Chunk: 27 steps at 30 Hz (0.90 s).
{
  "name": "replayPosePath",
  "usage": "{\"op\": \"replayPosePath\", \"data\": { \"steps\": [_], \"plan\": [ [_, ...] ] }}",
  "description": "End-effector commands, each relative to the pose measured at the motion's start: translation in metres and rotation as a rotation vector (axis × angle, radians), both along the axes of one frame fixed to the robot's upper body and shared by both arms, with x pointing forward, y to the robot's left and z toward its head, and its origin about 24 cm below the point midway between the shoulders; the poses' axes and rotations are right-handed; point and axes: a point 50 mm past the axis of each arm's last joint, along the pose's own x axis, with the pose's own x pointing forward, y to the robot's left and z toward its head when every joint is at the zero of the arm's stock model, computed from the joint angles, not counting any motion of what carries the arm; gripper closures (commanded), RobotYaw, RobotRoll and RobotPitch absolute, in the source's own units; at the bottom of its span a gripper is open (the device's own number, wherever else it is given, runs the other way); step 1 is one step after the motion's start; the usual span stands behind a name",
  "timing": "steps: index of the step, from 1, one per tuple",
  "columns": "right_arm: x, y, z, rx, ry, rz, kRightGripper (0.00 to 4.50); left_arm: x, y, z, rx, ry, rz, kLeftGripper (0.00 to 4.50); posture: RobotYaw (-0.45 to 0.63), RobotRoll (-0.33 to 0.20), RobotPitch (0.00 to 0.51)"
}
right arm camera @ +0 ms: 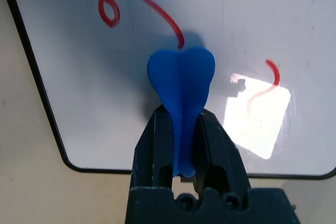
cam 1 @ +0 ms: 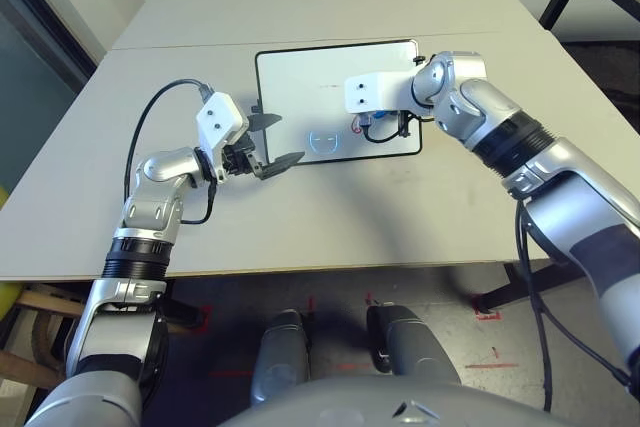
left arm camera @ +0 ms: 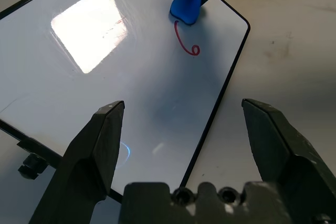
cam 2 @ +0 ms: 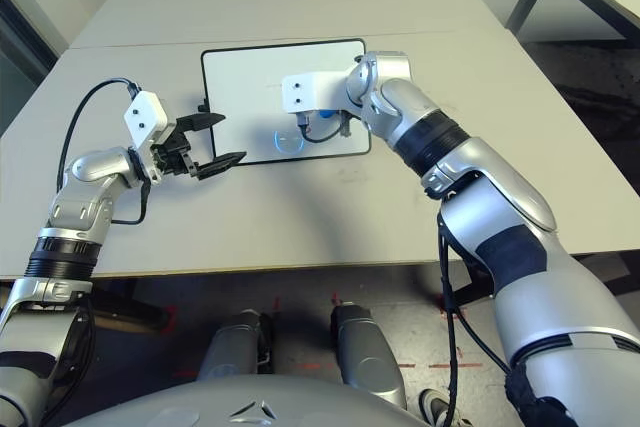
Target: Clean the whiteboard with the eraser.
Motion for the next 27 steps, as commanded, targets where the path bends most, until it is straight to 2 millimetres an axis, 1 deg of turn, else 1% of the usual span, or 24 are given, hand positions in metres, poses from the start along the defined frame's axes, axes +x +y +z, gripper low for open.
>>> {"op": "replayPosePath", "data": {
  "steps": [1,3,8,13,14,19,23,27],
  "plan": [
    [0.001,0.007,-0.003,-0.006,-0.01,0.021,4.13,-0.002,-0.001,-0.001,0.009,-0.002,0.002,0.0,-0.09,0.0,0.077],
    [-0.002,0.013,-0.008,-0.009,-0.003,0.044,4.13,-0.003,0.0,-0.001,0.009,-0.003,0.007,0.0,-0.09,0.0,0.078],
    [-0.006,0.025,-0.015,-0.008,0.011,0.072,4.13,-0.004,0.001,-0.002,0.009,-0.001,0.011,0.0,-0.09,0.0,0.079],
    [-0.004,0.022,-0.016,-0.024,0.005,0.062,4.13,-0.004,0.001,-0.002,0.009,0.0,0.012,0.0,-0.09,0.0,0.081],
    [-0.003,0.019,-0.016,-0.031,0.003,0.053,4.13,-0.004,0.001,-0.002,0.01,0.0,0.012,0.0,-0.09,0.0,0.081],
    [0.005,-0.01,-0.016,-0.081,-0.006,-0.024,4.13,-0.004,0.001,-0.002,0.011,0.003,0.01,0.0,-0.09,0.0,0.081],
    [0.008,-0.024,-0.014,-0.096,-0.009,-0.061,4.13,-0.003,0.0,-0.002,0.01,0.003,0.008,0.0,-0.1,0.0,0.082],
    [0.01,-0.034,-0.014,-0.108,-0.007,-0.079,4.13,-0.003,0.0,-0.002,0.01,0.004,0.006,0.0,-0.1,0.0,0.082]
  ]
}}
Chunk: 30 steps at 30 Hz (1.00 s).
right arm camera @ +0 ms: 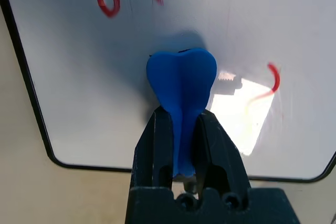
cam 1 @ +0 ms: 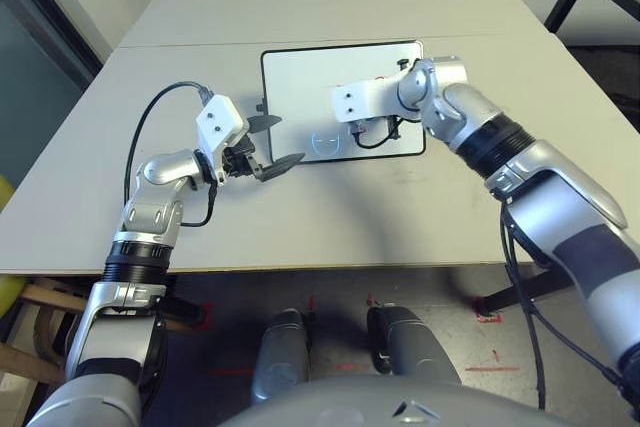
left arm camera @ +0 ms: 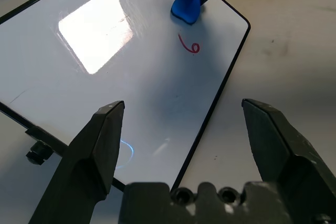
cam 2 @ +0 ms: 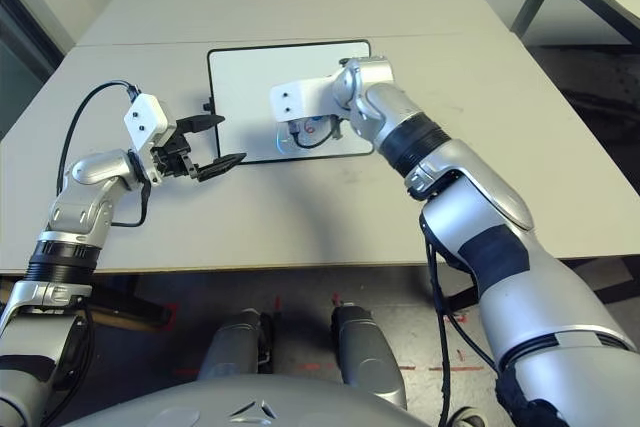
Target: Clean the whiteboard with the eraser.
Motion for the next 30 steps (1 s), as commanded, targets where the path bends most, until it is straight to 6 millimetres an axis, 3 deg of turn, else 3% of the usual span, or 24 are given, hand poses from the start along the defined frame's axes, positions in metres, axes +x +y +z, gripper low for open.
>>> {"op": "replayPosePath", "data": {
  "steps": [1,4,9,20,24,30],
  "plan": [
    [0.002,-0.018,-0.009,-0.034,0.021,-0.058,4.13,-0.001,0.0,-0.003,0.009,0.011,0.001,0.0,-0.11,0.0,0.082],
    [0.0,-0.013,-0.012,-0.028,0.033,-0.042,4.13,-0.001,0.001,-0.003,0.009,0.012,0.001,0.0,-0.11,0.0,0.083],
    [-0.008,0.012,-0.019,-0.008,0.061,0.026,4.13,0.0,0.002,-0.002,0.01,0.013,0.005,0.0,-0.1,0.0,0.087],
    [-0.021,0.055,-0.029,0.008,0.081,0.129,4.13,0.0,0.024,0.005,0.036,0.004,0.065,0.0,-0.08,0.0,0.098],
    [-0.019,0.056,-0.029,0.0,0.075,0.131,4.13,0.0,0.023,0.005,0.036,0.004,0.063,0.0,-0.08,0.0,0.097],
    [-0.008,0.035,-0.025,-0.036,0.047,0.071,4.13,0.0,0.02,0.004,0.032,0.007,0.051,0.0,-0.09,0.0,0.094]
  ]
}}
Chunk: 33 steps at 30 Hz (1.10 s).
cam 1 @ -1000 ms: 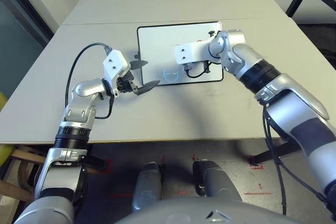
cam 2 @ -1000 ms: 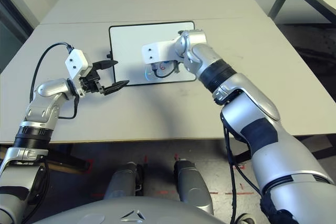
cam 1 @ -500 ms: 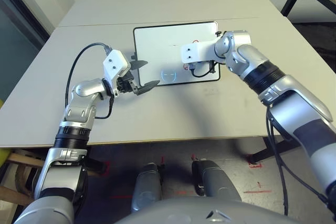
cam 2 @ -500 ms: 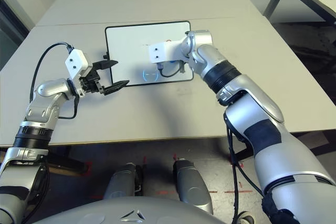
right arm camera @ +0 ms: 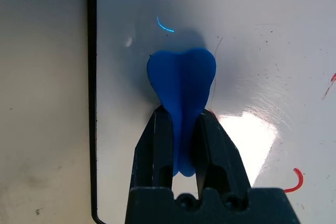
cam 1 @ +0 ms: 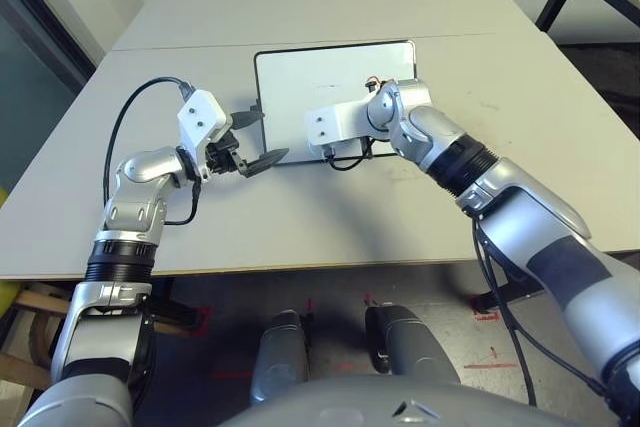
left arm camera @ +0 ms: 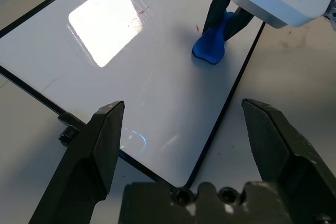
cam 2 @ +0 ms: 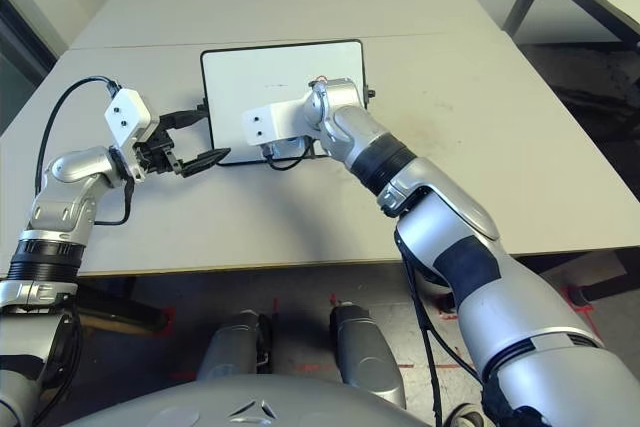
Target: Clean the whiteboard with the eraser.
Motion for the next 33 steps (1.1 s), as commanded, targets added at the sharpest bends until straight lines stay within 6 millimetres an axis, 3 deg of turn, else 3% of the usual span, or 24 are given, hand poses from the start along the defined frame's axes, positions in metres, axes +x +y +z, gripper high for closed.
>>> {"op": "replayPosePath", "data": {
  "steps": [1,13,22,33],
  "plan": [
    [0.011,-0.027,-0.002,-0.055,-0.024,-0.091,4.13,0.0,-0.001,-0.003,0.003,0.015,-0.009,0.0,-0.09,0.0,0.094],
    [0.022,-0.059,0.008,-0.082,-0.045,-0.172,4.13,0.001,-0.01,-0.006,-0.006,0.023,-0.038,0.0,-0.1,0.0,0.089],
    [0.004,-0.032,-0.015,-0.079,0.03,-0.067,4.13,0.001,-0.011,-0.006,-0.006,0.023,-0.039,0.0,-0.09,0.0,0.093],
    [-0.004,-0.011,-0.021,-0.065,0.02,-0.013,4.13,-0.001,-0.008,-0.006,-0.007,0.022,-0.028,0.0,-0.08,0.0,0.091]
  ]
}}
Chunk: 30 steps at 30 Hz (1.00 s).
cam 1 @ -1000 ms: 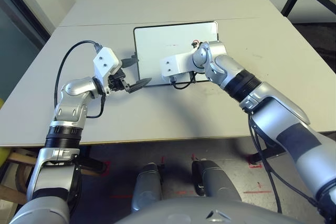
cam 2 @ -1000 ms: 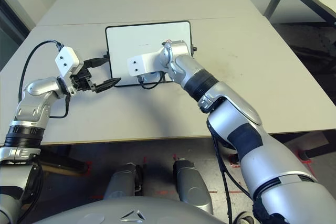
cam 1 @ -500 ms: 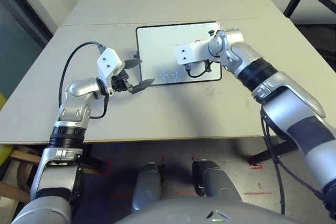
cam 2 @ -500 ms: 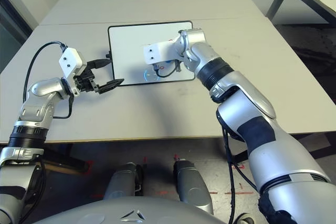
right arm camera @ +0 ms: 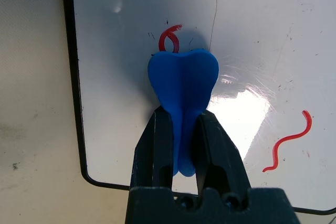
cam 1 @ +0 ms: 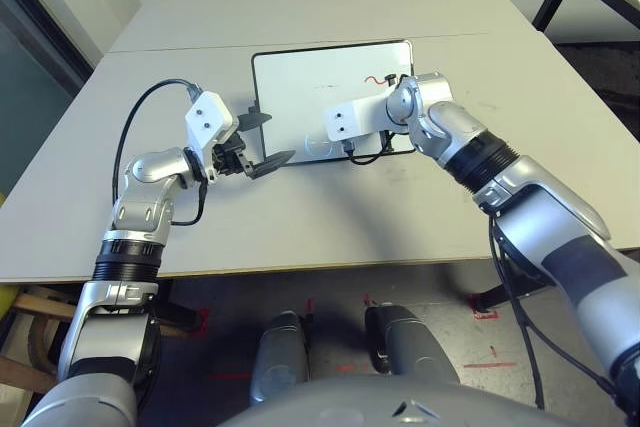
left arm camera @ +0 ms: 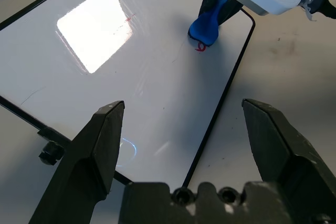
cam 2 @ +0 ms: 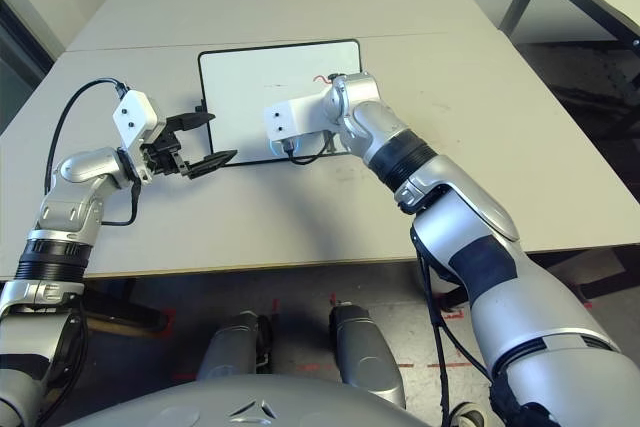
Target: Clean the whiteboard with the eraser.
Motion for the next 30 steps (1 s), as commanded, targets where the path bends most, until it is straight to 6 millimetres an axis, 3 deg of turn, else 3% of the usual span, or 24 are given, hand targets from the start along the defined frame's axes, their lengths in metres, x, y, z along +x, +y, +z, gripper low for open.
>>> {"op": "replayPosePath", "data": {
  "steps": [1,12,23,30],
  "plan": [
    [-0.006,0.009,-0.022,-0.011,0.065,0.012,4.13,-0.002,-0.001,-0.002,0.008,0.008,-0.001,0.0,-0.08,0.0,0.091],
    [-0.008,0.017,-0.024,0.003,0.071,0.026,4.13,-0.001,0.001,0.0,0.012,0.002,0.006,0.0,-0.07,0.0,0.086],
    [0.012,-0.034,-0.011,-0.082,0.03,-0.076,4.13,0.001,0.001,0.001,0.013,0.0,0.0,0.0,-0.09,0.0,0.078],
    [0.017,-0.046,0.004,-0.068,0.016,-0.112,4.13,0.004,-0.001,0.003,0.016,-0.003,-0.008,0.0,-0.1,0.0,0.073]
  ]
}}
